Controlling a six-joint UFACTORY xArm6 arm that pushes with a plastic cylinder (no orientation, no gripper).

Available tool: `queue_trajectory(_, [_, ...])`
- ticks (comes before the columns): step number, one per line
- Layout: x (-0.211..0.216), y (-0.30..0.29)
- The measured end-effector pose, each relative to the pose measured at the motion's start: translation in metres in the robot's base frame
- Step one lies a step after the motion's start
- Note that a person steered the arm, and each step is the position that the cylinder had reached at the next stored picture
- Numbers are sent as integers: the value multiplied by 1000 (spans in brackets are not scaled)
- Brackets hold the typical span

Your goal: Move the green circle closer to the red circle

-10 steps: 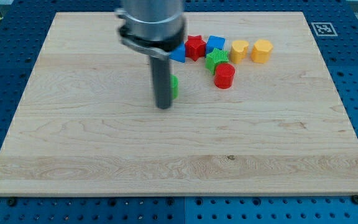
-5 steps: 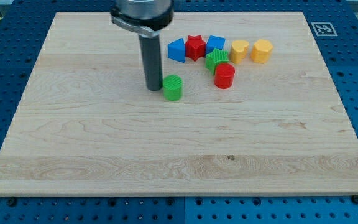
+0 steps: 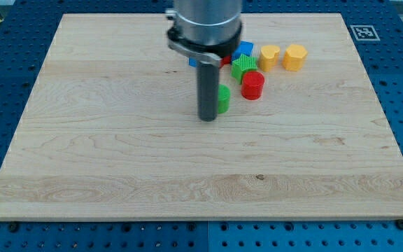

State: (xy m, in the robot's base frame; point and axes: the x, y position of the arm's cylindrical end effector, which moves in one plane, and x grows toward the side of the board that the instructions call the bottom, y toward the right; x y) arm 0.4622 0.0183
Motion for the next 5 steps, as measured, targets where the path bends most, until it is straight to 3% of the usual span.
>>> queue_trajectory(2, [-36,-30])
queue_trajectory(5, [-20,55])
